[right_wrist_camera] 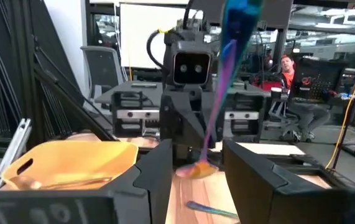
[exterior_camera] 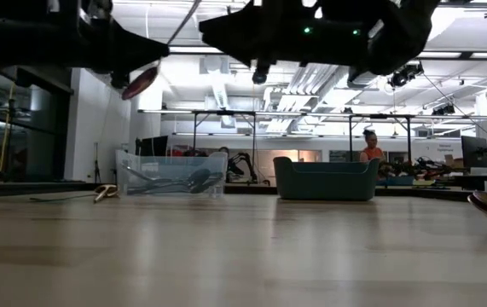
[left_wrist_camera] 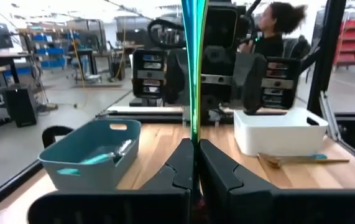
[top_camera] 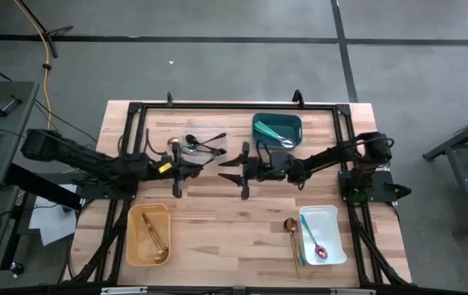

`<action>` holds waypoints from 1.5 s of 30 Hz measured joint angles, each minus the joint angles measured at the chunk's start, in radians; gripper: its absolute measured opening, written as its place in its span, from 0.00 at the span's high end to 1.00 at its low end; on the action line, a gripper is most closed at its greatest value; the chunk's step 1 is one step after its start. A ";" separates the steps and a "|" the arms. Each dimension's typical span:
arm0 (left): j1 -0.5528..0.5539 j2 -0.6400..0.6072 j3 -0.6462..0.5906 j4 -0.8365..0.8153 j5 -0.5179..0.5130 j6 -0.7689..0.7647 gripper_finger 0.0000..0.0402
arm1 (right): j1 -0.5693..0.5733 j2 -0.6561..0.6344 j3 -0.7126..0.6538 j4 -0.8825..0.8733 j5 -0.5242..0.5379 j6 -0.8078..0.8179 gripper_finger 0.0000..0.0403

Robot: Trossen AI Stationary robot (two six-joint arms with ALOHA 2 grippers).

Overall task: Sort silverware by color (type)
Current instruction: Put the purple spoon into the white bin

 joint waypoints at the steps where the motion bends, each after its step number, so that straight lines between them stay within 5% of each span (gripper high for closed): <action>1: 0.000 0.025 0.007 0.022 -0.004 0.000 0.99 | -0.001 0.015 0.015 -0.002 0.000 0.005 0.66; 21: -0.003 0.329 0.159 0.103 0.003 -0.015 1.00 | -0.013 0.025 0.031 0.006 0.001 0.087 0.66; 45: -0.003 0.331 0.166 0.148 -0.031 0.002 1.00 | -0.013 0.024 0.031 -0.011 0.000 0.109 0.66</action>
